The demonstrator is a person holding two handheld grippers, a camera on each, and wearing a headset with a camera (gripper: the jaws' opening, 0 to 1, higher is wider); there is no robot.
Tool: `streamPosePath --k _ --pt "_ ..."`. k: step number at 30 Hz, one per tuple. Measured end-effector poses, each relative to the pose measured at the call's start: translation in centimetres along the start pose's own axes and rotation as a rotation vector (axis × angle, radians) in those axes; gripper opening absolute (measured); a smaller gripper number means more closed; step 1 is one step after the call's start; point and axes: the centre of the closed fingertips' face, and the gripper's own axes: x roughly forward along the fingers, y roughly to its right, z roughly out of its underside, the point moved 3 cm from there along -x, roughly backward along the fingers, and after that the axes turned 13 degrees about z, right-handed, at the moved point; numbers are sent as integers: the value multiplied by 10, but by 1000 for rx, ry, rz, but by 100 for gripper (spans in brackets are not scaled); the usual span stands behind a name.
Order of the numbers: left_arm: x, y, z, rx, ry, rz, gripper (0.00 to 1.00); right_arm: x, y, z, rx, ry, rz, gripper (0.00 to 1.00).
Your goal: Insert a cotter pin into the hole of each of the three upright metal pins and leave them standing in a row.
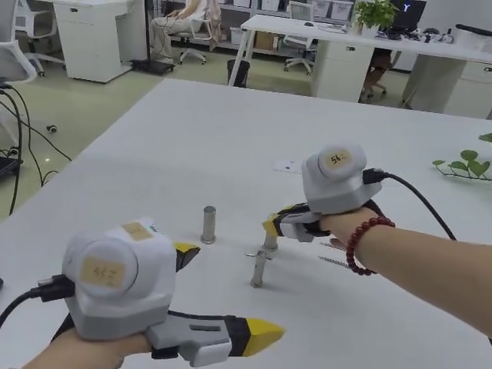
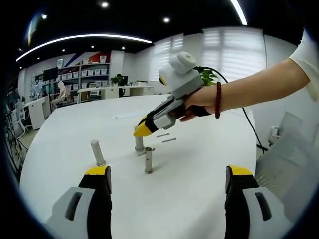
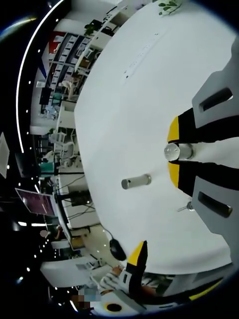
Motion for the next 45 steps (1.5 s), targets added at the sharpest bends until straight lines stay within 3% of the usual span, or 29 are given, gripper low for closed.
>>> streamPosePath --k 9,24,45 --pt "1 9 -3 6 0 6 94 -24 4 18 11 -13 21 13" --pt "0 18 -5 49 -15 18 93 -51 -8 42 56 -43 37 13" --pt "3 24 -5 57 -11 28 89 -61 -25 54 59 -68 47 13"
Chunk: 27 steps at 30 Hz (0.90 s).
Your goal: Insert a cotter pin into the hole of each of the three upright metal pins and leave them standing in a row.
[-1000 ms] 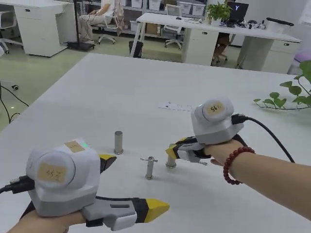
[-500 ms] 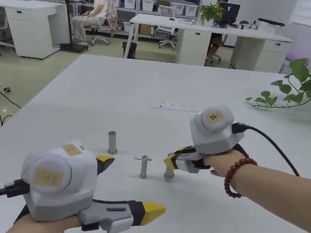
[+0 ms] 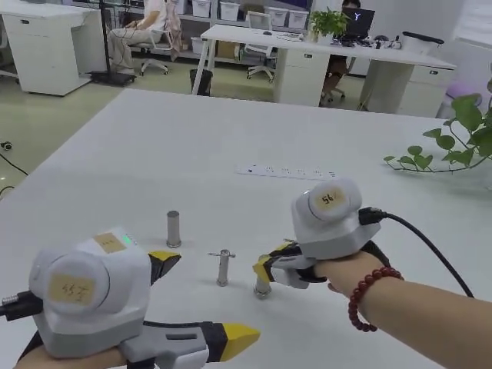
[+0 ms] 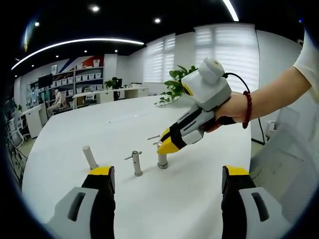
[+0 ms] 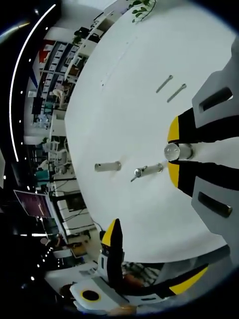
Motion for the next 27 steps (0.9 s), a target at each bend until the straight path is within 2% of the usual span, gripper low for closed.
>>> streamPosePath --k 13,15,17,19,22,27 --pt "3 1 -1 2 3 9 87 -3 -1 9 38 3 1 14" --pt "4 2 -1 3 2 11 87 -4 -2 9 59 7 -5 15" --pt "4 4 -1 8 -2 13 86 -4 -2 9 115 10 -11 16" --pt "4 5 0 16 -7 14 86 -6 -2 5 150 43 -21 19" --pt "3 5 0 18 -10 14 86 -11 1 5 138 54 -17 23" --pt "2 6 -2 20 -7 7 86 -21 4 4 133 74 -55 26"
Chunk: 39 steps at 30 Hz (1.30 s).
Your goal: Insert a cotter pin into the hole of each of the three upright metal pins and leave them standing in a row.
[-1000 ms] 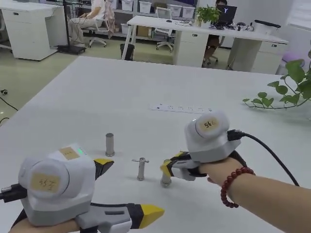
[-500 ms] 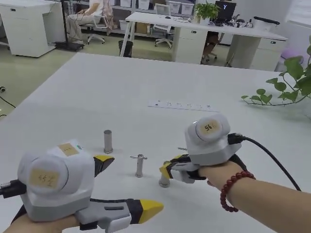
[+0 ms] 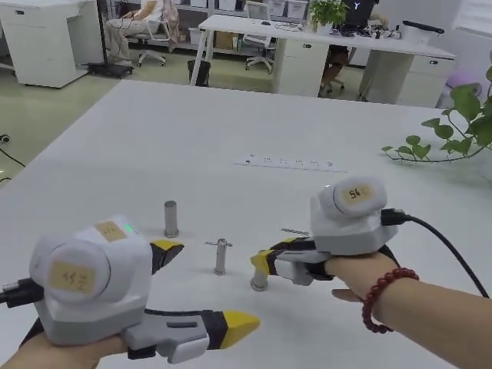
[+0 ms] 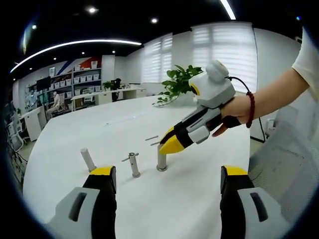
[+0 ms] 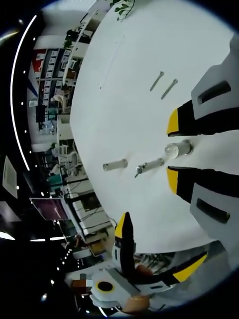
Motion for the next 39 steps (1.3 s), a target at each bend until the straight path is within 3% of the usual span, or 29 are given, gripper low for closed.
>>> streamPosePath --k 7,14,21,27,39 --pt "0 -1 -1 -2 3 -11 84 -14 5 -6 -26 24 -50 26" --pt "1 -3 -2 0 6 -26 80 -20 22 -6 -75 18 -42 25" --pt "-1 -3 -3 0 11 -41 75 -12 50 -1 -108 -10 10 24" --pt "-1 -5 -1 -2 8 -50 64 -1 68 3 -117 -28 33 24" --pt "14 -6 -3 -18 28 -46 50 20 87 10 -140 -69 56 22"
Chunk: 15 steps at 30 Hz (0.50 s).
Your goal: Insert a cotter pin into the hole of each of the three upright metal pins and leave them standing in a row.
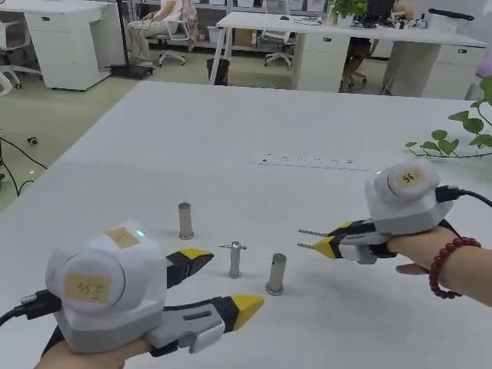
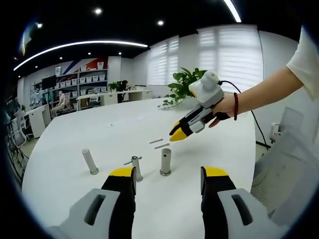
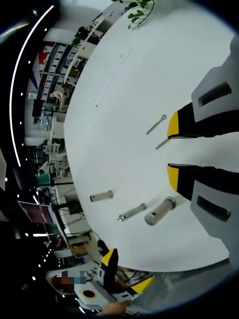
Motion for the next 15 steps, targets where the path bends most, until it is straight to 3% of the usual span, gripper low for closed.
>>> streamPosePath --k 11,15 --pt "30 3 7 22 -31 14 37 23 14 10 -54 -45 -21 18" --pt "39 0 10 -3 -30 6 35 26 12 12 -83 -61 -40 17"
